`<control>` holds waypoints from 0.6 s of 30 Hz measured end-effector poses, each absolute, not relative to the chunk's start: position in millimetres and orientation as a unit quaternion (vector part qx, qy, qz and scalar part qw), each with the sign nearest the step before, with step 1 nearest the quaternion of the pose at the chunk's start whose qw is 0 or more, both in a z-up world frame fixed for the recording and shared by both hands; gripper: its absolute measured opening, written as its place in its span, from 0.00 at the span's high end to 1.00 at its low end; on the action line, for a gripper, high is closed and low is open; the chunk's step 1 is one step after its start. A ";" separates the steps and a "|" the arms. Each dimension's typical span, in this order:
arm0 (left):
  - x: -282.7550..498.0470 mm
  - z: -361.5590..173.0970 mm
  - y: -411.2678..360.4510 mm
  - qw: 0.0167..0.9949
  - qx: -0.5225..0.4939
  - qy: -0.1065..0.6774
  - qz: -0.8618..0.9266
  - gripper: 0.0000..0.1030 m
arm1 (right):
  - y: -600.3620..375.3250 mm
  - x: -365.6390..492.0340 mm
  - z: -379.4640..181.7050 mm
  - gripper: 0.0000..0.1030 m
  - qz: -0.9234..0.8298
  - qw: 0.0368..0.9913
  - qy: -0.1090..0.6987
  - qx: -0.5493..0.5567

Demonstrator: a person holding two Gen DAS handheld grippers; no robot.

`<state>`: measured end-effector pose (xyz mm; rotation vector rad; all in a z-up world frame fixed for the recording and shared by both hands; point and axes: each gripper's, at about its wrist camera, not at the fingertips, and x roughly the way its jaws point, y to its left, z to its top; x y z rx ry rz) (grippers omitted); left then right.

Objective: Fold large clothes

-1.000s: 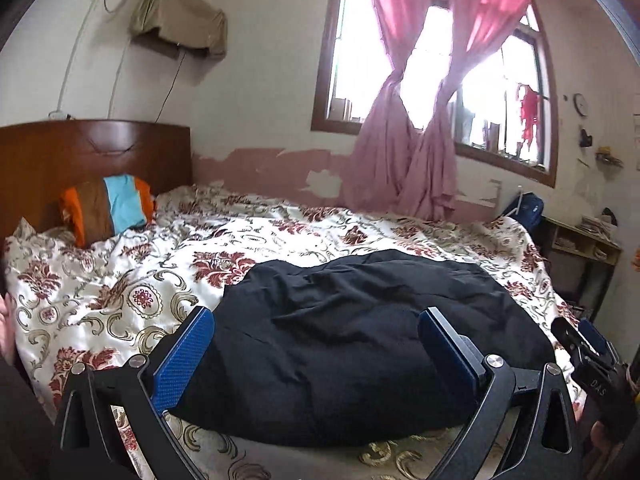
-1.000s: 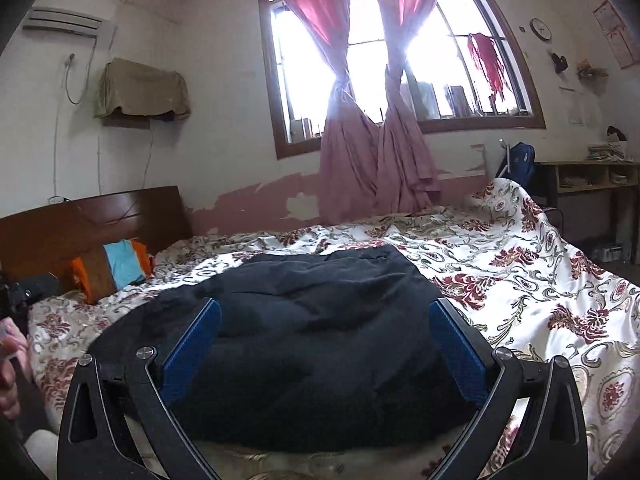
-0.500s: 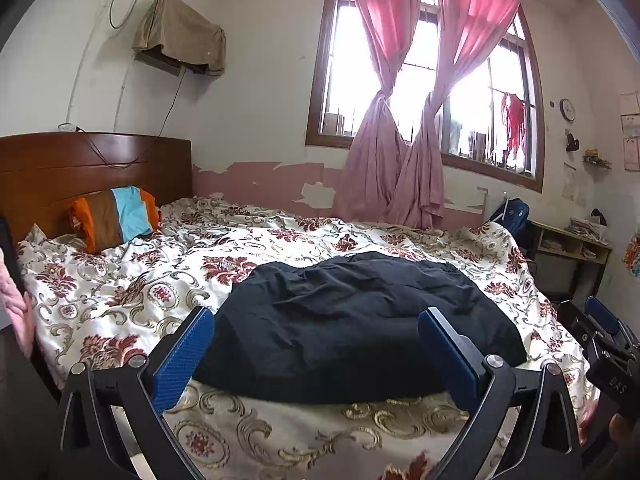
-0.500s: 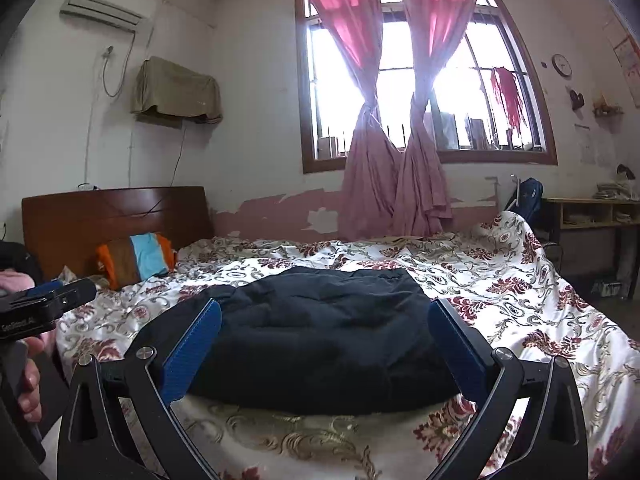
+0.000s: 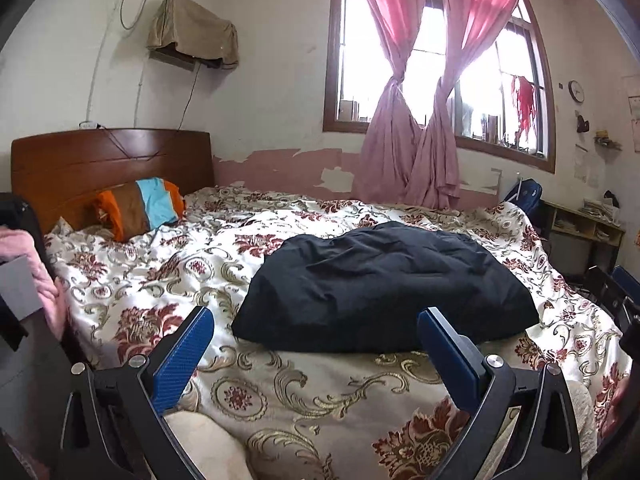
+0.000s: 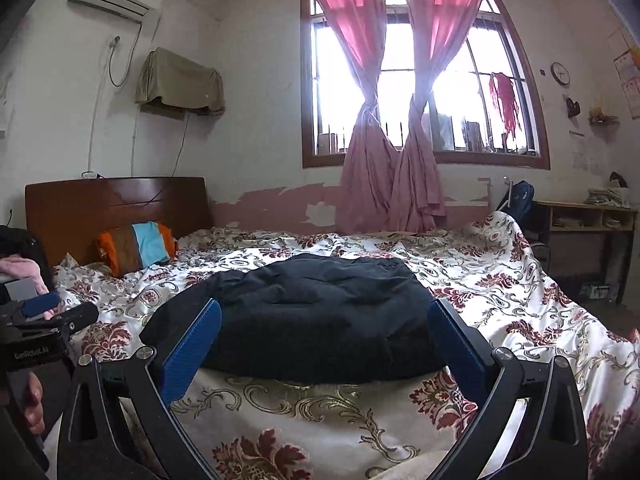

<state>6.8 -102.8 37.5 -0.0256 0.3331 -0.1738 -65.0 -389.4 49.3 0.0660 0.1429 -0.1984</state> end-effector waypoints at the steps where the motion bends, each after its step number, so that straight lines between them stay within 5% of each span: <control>1: 6.1 36.9 -101.9 0.982 -0.017 0.169 -0.089 0.00 | -390.6 -64.1 48.9 0.02 -0.098 0.992 0.072 0.034; 18: 1.9 11.9 -99.4 0.977 -0.029 0.193 -0.086 0.00 | -398.5 -46.7 6.1 0.02 -0.090 0.986 0.139 0.033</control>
